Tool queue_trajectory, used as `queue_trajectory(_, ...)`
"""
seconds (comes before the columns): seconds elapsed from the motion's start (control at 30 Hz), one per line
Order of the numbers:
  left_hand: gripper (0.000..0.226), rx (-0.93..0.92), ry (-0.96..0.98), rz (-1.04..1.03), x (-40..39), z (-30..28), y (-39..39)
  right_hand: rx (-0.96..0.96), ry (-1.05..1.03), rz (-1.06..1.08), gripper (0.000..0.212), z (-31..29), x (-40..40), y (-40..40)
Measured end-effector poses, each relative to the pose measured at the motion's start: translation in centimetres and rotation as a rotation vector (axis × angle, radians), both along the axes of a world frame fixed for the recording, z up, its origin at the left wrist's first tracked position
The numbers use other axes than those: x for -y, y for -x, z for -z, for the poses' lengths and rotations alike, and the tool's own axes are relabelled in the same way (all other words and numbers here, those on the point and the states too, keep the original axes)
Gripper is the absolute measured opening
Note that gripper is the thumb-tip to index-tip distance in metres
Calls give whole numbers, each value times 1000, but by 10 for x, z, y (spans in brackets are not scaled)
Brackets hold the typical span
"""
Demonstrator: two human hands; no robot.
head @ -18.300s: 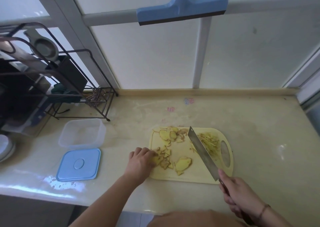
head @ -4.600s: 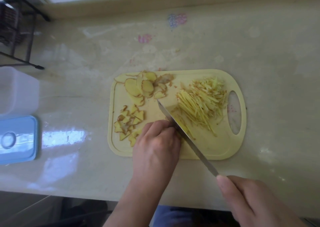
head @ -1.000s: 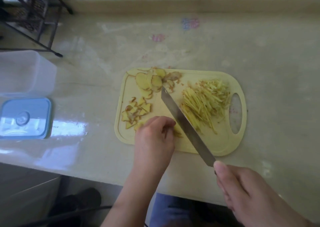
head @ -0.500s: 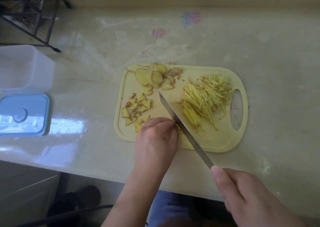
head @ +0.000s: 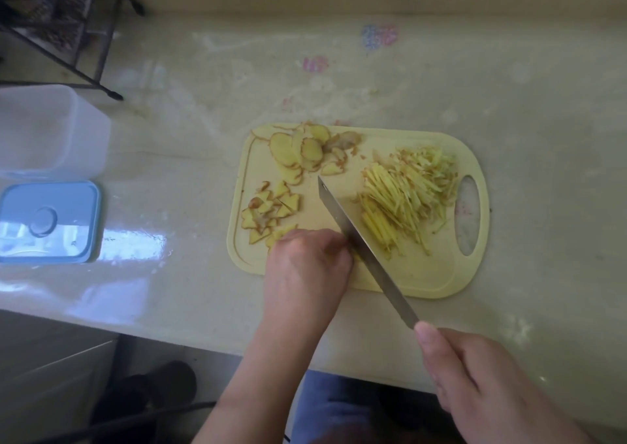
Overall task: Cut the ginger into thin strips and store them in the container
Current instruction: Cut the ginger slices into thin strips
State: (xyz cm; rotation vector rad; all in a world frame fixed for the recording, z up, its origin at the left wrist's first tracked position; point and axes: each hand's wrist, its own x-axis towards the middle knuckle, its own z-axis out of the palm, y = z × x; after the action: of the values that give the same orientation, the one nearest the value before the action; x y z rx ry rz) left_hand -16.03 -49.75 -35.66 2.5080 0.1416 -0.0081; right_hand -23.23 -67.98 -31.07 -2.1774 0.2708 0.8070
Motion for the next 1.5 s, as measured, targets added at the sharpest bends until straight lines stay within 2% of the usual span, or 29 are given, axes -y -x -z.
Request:
queue_trajectory(0.13, 15, -107, 56, -21, 0, -5, -2, -19, 8, 7, 99, -4, 2, 1)
queue_trajectory(0.27, 12, -129, 60, -36, 1, -6, -3, -13, 49, 9, 90, -7, 2, 3)
queue_trajectory(0.4, 10, -123, 68, -51, 1, -6, -3, 0, 50, -11, 95, -7, 2, 2)
queue_trajectory(0.53, 13, -148, 118, -90, 3, -7, -3, 8, 60, 16, 82, -7, 0, 1)
queue_trajectory(0.63, 14, -169, 141, -117, 5, -8, -3, -54, 54, 78, 72, -7, 2, 2)
queue_trajectory(0.7, 15, -186, 183, -125, 3, -7, -4, -66, 26, 91, 74, -5, 6, 2)
queue_trajectory(0.83, 16, -144, 169, -76, 2, -5, -1, -75, -17, 74, 95, -4, 11, -2)
queue_trajectory(1.0, 21, 4, 81, -30, 0, 6, 6, -84, -70, 48, 88, -4, 12, -6)
queue_trajectory(1.1, 17, 62, 78, -10, 2, 10, 9, -122, -58, 29, 84, -3, 11, -8)
queue_trajectory(1.3, 15, 121, 62, -15, 2, 15, 10, -124, 0, 4, 97, -1, 10, -8)
queue_trajectory(1.5, 9, 132, 75, -2, 4, 14, 12, -104, -41, 39, 94, 1, 18, -12)
